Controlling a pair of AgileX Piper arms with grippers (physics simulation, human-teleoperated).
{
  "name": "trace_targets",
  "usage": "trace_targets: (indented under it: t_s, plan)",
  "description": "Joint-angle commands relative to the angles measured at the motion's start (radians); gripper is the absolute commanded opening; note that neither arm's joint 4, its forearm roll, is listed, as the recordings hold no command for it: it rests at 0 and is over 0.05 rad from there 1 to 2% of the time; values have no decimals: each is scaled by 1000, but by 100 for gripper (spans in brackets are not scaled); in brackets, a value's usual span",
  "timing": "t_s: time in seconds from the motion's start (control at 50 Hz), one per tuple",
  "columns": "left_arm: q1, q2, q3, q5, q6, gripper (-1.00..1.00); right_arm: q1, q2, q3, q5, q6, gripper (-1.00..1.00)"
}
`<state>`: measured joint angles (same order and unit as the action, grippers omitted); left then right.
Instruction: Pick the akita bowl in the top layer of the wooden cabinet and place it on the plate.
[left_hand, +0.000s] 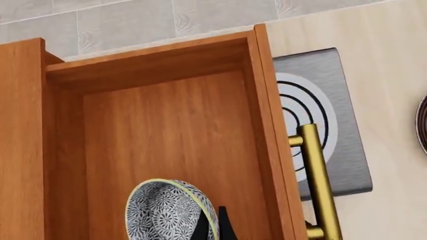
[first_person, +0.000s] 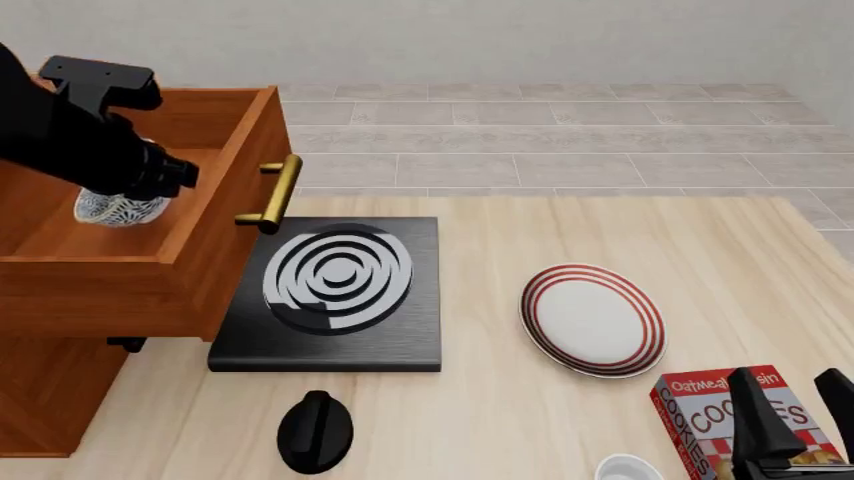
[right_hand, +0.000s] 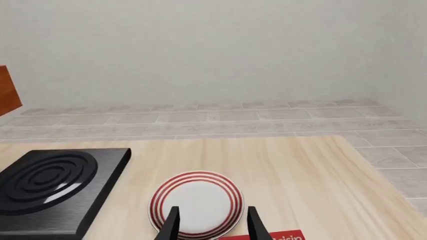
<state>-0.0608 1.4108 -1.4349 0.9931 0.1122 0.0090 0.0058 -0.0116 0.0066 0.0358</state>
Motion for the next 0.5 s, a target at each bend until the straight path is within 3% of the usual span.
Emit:
trace_targets:
  t_s: [0.02,0.5]
  plan:
    - [-15,0,-60,25,8,-100,0,1,0,-1,0,100]
    - [5,11,-190,84,57,-100,1,-2,-1,0,6,100]
